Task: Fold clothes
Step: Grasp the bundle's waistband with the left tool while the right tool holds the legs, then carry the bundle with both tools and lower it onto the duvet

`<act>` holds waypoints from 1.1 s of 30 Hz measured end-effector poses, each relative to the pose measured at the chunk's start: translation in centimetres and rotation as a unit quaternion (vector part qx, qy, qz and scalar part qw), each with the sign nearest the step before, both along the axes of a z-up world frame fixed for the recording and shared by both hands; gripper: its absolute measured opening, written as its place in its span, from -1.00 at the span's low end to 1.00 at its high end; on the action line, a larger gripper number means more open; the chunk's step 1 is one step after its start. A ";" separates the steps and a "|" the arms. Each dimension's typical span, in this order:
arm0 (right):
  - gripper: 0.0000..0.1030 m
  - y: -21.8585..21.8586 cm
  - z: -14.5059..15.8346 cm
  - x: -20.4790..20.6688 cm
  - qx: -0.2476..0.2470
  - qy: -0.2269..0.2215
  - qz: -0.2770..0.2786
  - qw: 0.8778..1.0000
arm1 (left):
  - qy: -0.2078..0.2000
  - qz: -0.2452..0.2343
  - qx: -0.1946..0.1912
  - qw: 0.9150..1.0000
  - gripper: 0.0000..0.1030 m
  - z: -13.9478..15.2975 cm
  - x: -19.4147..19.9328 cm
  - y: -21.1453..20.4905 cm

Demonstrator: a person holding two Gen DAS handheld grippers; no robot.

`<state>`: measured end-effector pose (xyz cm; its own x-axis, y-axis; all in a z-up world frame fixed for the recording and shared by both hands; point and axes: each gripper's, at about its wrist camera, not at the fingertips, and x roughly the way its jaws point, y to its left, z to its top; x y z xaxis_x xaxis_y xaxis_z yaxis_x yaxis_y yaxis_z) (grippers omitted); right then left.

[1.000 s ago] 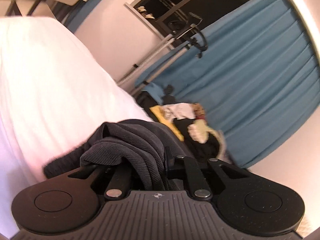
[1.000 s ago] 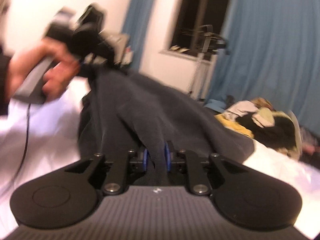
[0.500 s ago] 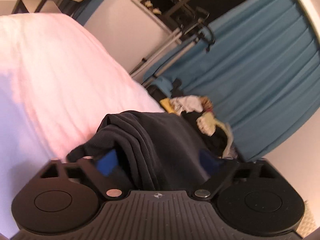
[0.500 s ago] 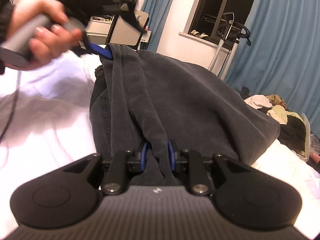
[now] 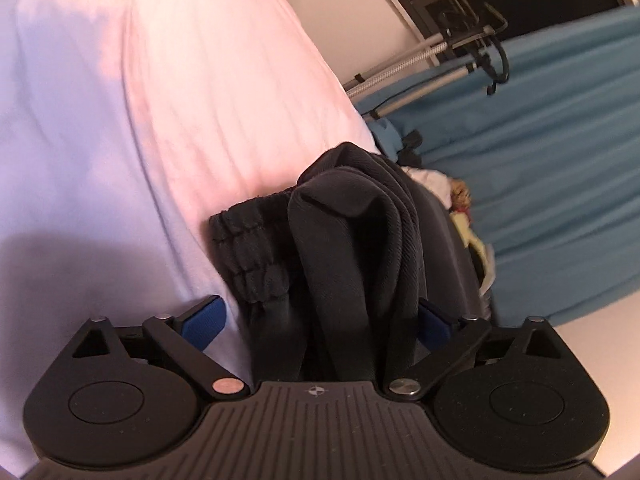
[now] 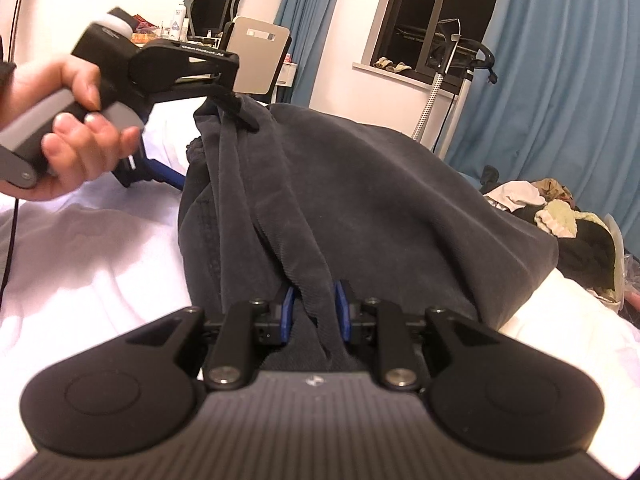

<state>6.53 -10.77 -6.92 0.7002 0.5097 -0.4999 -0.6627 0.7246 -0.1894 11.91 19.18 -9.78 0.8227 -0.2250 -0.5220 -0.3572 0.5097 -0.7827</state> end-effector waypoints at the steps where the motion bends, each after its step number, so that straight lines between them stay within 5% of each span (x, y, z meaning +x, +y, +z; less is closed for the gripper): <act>1: -0.51 0.0 0.0 0.0 0.002 0.001 -0.001 1.000 | -0.009 0.003 -0.014 1.000 0.94 -0.3 0.2 0.2; 6: -0.50 -0.4 0.2 0.2 0.028 0.015 -0.013 0.999 | -0.057 -0.029 -0.043 0.997 0.99 -0.8 1.1 0.2; 10: -0.50 -0.5 0.3 0.4 0.043 0.028 -0.025 0.998 | -0.080 -0.054 -0.025 0.995 0.99 -0.4 1.8 -0.5; 16: -0.38 -0.5 0.8 -0.3 0.062 0.035 -0.012 0.997 | -0.023 -0.062 0.012 0.998 0.99 -1.9 4.1 -1.0; 18: -0.10 -3.9 2.4 0.5 0.188 0.079 -0.047 0.978 | -0.010 -0.085 0.057 0.995 0.94 -1.3 4.5 -1.8; 20: 0.41 -7.6 3.2 1.6 0.305 0.122 -0.101 0.939 | -0.003 -0.082 0.066 0.994 0.87 -1.3 4.4 -1.7; 21: 0.49 -9.2 3.1 2.2 0.346 0.132 -0.127 0.920 | 0.000 -0.080 0.066 0.995 0.80 -1.2 4.4 -1.7; 24: 0.50 -12.3 1.5 4.3 0.382 0.162 -0.205 0.887 | 0.009 -0.069 0.069 0.995 0.64 -1.3 4.1 -1.6; 27: 0.51 -13.8 -1.7 6.8 0.427 0.233 -0.239 0.840 | 0.014 -0.057 0.080 0.995 0.43 -0.9 3.7 -2.0; 28: 0.50 -13.5 -2.9 7.8 0.435 0.260 -0.225 0.832 | 0.014 -0.052 0.083 0.995 0.38 -0.8 3.6 -2.2; 31: 0.44 -12.2 -4.5 9.5 0.424 0.273 -0.207 0.839 | -0.001 -0.043 0.107 0.993 0.14 0.1 3.3 -3.0; 33: 0.09 -11.3 -4.4 9.8 0.408 0.259 -0.196 0.853 | -0.017 -0.042 0.124 0.991 0.01 0.8 2.9 -3.4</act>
